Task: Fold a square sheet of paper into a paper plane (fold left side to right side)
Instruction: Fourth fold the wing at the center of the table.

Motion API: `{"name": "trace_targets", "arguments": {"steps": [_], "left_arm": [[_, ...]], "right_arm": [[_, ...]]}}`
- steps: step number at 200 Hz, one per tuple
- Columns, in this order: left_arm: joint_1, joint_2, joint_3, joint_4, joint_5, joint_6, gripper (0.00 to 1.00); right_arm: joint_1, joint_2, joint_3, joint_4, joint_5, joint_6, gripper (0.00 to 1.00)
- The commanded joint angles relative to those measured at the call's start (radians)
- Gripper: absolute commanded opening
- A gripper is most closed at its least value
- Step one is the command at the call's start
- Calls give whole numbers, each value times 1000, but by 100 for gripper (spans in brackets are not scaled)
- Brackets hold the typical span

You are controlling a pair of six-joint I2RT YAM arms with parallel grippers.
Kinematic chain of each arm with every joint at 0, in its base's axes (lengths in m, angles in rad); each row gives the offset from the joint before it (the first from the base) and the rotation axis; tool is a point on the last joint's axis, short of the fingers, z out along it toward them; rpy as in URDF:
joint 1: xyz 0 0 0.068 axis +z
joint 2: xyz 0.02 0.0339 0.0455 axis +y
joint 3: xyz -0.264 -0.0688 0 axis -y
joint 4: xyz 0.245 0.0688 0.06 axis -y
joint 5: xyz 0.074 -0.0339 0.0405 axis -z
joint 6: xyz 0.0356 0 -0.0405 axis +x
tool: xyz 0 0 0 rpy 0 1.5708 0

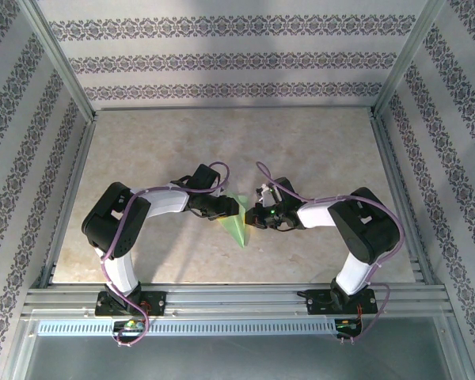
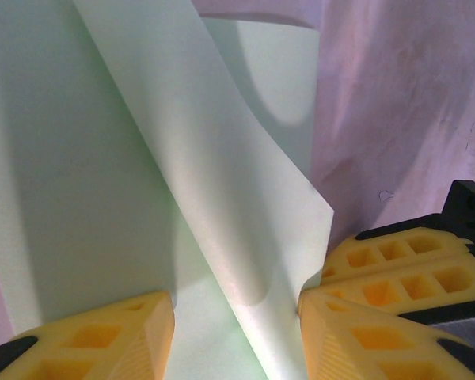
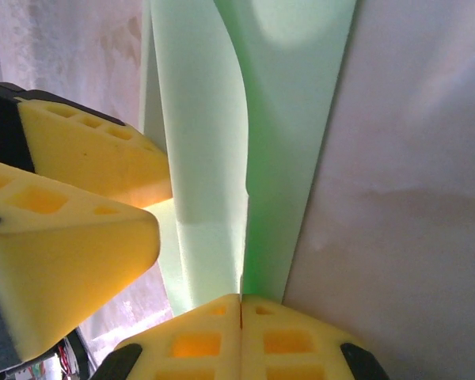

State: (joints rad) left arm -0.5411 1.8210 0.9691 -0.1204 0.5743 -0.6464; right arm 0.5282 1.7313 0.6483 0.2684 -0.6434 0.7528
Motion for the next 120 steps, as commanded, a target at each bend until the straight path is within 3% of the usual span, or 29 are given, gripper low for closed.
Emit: {"name": "trace_targets", "arguments": {"steps": [1, 120], "left_arm": [[-16, 32, -2, -64, -37, 25, 48], [-8, -98, 42, -105, -77, 33, 55]], "right_arm": [[7, 26, 22, -17, 17, -26, 0], [19, 63, 30, -136, 99, -47, 0]]}}
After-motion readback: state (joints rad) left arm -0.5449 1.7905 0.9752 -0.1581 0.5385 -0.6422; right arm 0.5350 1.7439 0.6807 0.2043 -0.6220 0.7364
